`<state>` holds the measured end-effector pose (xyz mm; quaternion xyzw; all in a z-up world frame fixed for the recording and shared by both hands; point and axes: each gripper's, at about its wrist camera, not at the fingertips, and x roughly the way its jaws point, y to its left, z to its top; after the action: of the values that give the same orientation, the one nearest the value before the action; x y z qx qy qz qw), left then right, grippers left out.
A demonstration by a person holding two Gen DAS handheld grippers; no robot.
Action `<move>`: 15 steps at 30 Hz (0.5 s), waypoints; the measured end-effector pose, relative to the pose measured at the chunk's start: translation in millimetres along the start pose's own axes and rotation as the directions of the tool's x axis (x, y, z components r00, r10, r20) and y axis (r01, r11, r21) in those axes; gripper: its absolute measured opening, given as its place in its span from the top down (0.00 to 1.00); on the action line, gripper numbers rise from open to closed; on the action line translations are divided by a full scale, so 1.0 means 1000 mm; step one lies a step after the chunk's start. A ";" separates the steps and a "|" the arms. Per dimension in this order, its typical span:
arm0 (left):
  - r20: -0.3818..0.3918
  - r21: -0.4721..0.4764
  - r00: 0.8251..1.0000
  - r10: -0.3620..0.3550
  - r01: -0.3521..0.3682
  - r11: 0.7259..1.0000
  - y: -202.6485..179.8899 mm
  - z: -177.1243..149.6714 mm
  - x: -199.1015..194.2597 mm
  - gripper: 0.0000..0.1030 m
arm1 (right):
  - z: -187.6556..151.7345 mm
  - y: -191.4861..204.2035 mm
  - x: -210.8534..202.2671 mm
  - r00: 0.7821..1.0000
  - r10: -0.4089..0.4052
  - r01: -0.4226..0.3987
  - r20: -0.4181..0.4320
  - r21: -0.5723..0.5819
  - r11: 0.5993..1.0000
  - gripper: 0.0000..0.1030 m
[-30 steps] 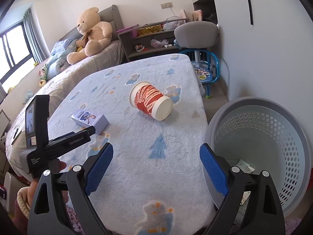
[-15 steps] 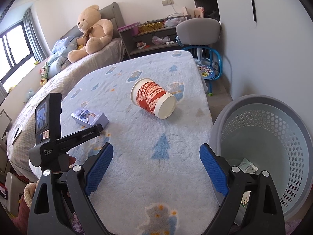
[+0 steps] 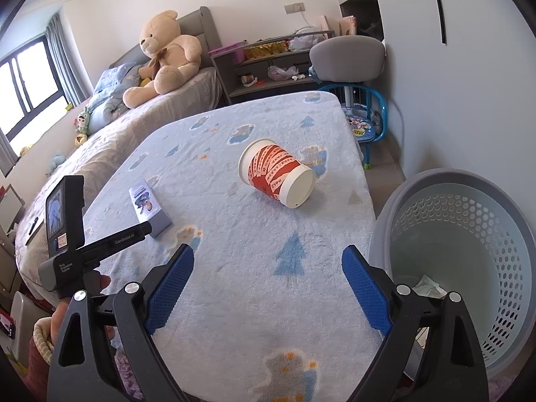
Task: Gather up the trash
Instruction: 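Grasp the purple Zootopia box with the left gripper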
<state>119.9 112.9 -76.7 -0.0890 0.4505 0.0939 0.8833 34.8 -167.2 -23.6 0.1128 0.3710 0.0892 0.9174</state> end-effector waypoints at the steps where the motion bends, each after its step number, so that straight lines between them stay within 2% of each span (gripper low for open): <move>1: 0.003 -0.004 1.000 0.004 -0.004 1.000 0.003 0.000 -0.002 0.31 | 0.000 0.000 0.000 1.000 0.002 -0.002 0.001 0.000 1.000 0.15; 10: 0.060 -0.015 0.998 -0.003 0.004 1.000 0.007 0.014 -0.025 0.31 | 0.001 -0.004 -0.004 1.000 0.011 -0.011 0.011 0.014 1.000 0.15; 15: 0.043 -0.037 0.999 -0.026 0.028 0.999 0.003 0.038 -0.013 0.30 | 0.002 -0.008 -0.005 1.000 0.011 -0.011 0.011 0.024 1.000 0.15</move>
<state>141.0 124.2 -44.7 -0.1096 0.4284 0.0923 0.8922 33.1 -176.4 -21.6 0.1264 0.3666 0.0893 0.9174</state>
